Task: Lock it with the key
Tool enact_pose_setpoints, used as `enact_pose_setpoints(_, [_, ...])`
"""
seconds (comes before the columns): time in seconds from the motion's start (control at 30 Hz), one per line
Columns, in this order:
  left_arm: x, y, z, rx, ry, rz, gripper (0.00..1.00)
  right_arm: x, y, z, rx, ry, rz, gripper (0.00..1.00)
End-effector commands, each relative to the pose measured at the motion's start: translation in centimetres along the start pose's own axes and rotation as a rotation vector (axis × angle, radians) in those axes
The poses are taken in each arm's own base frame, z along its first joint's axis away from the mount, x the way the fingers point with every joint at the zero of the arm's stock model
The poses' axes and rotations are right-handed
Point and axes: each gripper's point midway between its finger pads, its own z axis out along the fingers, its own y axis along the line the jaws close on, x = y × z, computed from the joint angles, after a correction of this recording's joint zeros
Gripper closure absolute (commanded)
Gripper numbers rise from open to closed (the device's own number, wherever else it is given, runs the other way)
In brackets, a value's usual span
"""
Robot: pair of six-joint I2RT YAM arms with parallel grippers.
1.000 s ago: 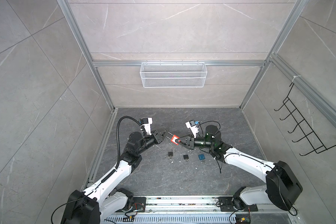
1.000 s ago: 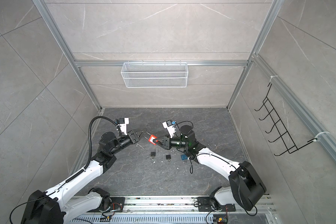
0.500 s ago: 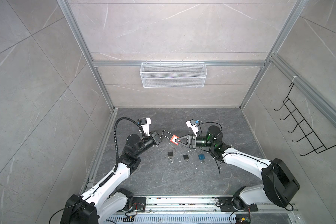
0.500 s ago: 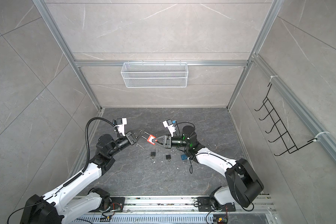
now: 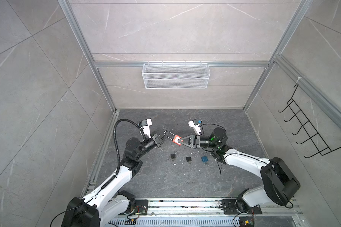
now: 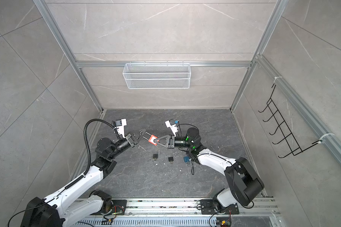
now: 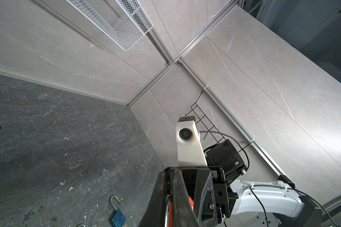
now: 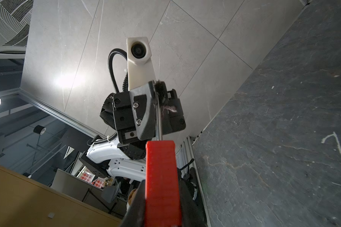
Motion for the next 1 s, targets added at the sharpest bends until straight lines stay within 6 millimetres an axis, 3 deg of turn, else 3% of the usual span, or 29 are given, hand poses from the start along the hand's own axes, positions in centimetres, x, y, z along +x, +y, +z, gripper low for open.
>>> enact_pose_setpoints(0.0, [1.6, -0.4, 0.0, 0.05, 0.064, 0.021, 1.0, -2.4, 3.3, 0.1, -0.087, -0.059, -0.09, 1.0])
enact_pose_setpoints(0.53, [3.4, -1.1, 1.2, 0.142, 0.136, -0.013, 1.0, -3.8, 2.7, 0.6, -0.019, -0.078, -0.153, 1.0])
enact_pose_setpoints(0.73, [3.4, -0.4, 1.0, 0.074, 0.15, 0.005, 1.0, -3.8, 2.0, 0.3, 0.007, -0.078, -0.133, 1.0])
enact_pose_setpoints(0.83, [2.7, -0.4, 0.8, 0.036, 0.151, 0.044, 0.64, -4.0, 1.3, -0.9, 0.025, -0.086, -0.096, 1.0])
enact_pose_setpoints(0.97, [1.0, 0.5, 0.0, -0.001, 0.131, 0.066, 0.48, -4.0, 0.4, -3.4, 0.057, -0.07, -0.051, 1.0])
